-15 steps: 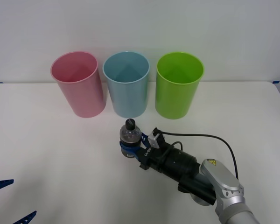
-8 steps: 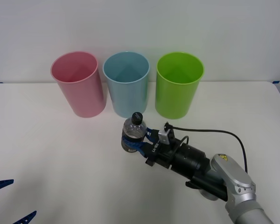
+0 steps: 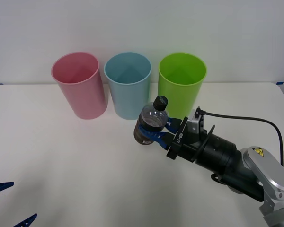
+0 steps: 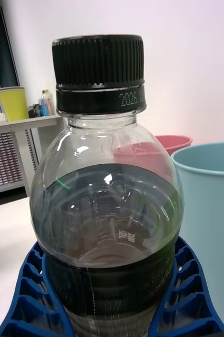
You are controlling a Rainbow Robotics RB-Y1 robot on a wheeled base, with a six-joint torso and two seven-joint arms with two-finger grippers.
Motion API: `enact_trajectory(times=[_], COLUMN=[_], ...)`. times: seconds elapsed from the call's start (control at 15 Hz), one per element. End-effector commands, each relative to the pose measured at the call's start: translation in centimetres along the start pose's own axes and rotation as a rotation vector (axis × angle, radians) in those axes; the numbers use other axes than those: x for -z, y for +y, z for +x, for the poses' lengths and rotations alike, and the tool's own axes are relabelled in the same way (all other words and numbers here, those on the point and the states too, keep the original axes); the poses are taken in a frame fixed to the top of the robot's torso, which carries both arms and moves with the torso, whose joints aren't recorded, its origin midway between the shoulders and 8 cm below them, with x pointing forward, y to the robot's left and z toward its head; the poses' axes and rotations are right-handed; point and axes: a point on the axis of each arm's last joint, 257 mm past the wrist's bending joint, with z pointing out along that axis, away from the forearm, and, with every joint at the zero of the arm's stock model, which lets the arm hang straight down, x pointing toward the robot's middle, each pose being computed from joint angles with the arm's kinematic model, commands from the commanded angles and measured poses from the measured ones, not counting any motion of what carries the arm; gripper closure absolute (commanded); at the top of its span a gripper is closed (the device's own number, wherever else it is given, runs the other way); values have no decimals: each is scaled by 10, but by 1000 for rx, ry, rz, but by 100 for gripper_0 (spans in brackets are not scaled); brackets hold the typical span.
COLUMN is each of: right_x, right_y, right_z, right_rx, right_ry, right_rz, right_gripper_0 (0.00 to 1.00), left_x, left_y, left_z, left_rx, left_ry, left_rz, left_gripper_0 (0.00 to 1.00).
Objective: Put cans in the blue bin and PET bottles in the pink bin and trash in the green bin.
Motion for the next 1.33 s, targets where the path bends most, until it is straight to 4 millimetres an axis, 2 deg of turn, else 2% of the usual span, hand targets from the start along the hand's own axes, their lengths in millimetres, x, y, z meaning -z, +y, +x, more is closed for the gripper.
enact_trajectory(times=[0.07, 0.4, 0.67, 0.93, 1.33], right_x=[2, 1, -13, -39, -100], right_y=[-3, -13, -15, -17, -25], right_z=[-18, -40, -60, -78, -99], right_rx=[18, 30, 47, 43, 46], right_ry=[-30, -68, -94, -93, -84], right_rz=[10, 35, 15, -8, 49], right_gripper_0=[100, 100, 100, 100, 100], left_x=[0, 0, 0, 0, 0], left_y=[0, 0, 0, 0, 0], left_z=[0, 0, 0, 0, 0], left_rx=[0, 0, 0, 0, 0], left_ry=[0, 0, 0, 0, 0], left_rz=[0, 0, 0, 0, 0], left_gripper_0=[0, 0, 0, 0, 0])
